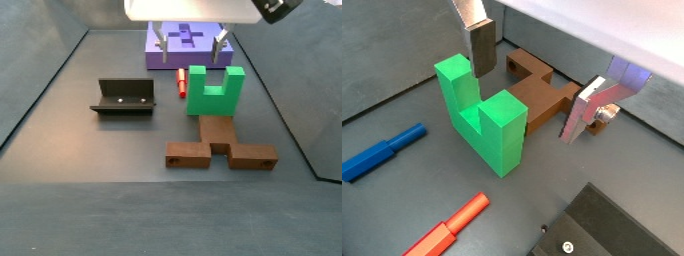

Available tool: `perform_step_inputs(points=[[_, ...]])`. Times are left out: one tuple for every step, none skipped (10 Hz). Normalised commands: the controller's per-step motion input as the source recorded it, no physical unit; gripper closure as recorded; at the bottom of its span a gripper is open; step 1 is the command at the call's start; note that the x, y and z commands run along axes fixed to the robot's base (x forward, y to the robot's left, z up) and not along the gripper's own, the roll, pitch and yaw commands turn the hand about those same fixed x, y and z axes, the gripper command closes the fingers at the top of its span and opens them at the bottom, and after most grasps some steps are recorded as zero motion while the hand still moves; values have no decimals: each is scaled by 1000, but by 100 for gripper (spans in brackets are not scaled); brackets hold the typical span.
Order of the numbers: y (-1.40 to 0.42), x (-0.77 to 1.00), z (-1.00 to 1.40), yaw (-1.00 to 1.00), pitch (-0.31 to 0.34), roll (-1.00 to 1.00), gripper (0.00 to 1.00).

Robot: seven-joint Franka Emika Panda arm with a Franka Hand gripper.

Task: Pick up the green object. Move up. Move to above the board. Insert the green object.
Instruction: Pick up the green object.

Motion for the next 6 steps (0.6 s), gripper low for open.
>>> perform_step_inputs(points=[[0,-69,-214,0,-86,-70,0],[0,-77,-234,0,-87,-84,0],[0,-66,-251,0,-86,-79,0],[0,-60,-249,0,-87,-77,0],[0,-34,-246,0,-89,-77,0],[-26,-60,-266,0,-81,-66,0]])
